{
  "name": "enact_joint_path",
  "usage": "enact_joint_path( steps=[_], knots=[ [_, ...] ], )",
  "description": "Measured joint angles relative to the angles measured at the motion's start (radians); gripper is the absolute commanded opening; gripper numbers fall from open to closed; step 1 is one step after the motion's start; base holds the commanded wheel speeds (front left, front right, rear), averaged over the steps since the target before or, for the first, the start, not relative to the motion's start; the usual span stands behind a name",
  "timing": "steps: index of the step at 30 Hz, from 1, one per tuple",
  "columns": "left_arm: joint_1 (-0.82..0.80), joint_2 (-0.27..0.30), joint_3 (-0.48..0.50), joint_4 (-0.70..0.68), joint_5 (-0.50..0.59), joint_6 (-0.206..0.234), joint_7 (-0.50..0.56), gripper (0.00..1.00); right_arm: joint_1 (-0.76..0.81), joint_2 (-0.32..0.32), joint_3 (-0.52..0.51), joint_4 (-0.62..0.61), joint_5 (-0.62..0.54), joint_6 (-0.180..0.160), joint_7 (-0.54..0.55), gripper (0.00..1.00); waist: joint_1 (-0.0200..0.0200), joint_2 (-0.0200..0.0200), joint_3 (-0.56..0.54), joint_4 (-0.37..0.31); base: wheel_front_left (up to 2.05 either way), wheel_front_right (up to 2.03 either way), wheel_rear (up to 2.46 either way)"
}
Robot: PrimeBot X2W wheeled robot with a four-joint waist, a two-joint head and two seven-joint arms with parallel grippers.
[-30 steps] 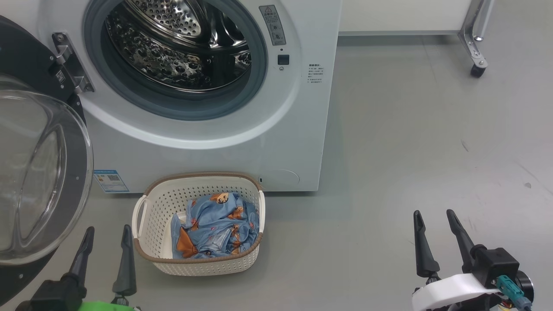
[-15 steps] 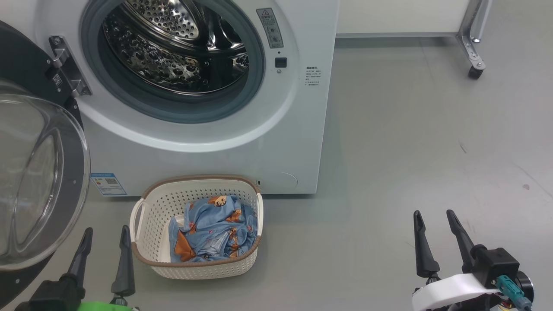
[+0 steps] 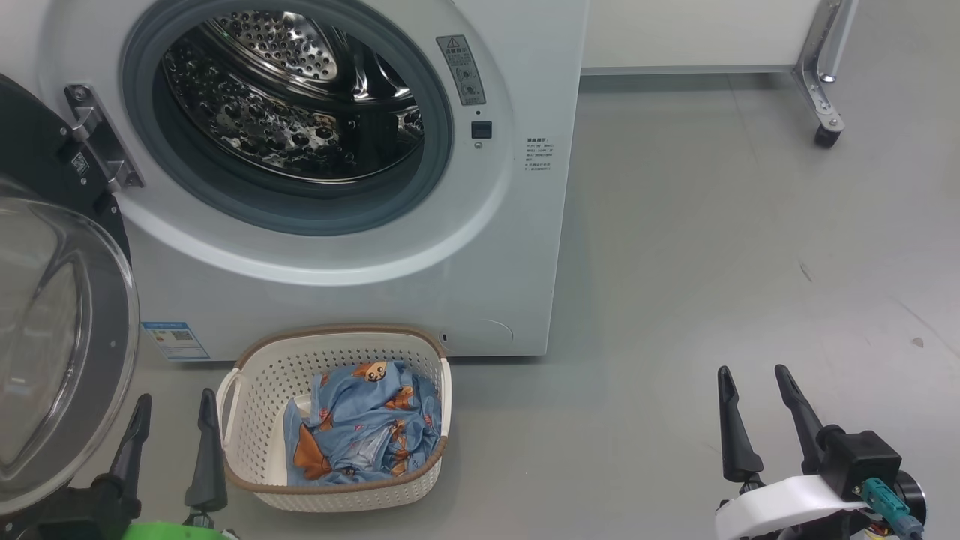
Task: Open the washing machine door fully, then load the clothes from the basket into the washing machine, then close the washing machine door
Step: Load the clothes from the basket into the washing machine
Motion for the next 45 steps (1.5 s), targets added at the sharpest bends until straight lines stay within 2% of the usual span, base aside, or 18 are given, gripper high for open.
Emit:
enact_joint_path(
  steps=[18,45],
  knots=[
    [0.000,0.000,0.008,0.001,-0.003,0.000,0.000,1.00,0.000,0.000,0.001,0.001,0.009,0.000,0.000,1.00,0.0000,0.0000,0.016,0.000,0.59,-0.59,0.00],
    [0.000,0.002,-0.015,0.005,-0.014,0.000,0.000,1.00,-0.001,0.000,0.004,0.000,0.018,-0.001,0.000,1.00,0.0000,0.0000,0.048,0.003,0.03,-0.03,0.00]
  ],
)
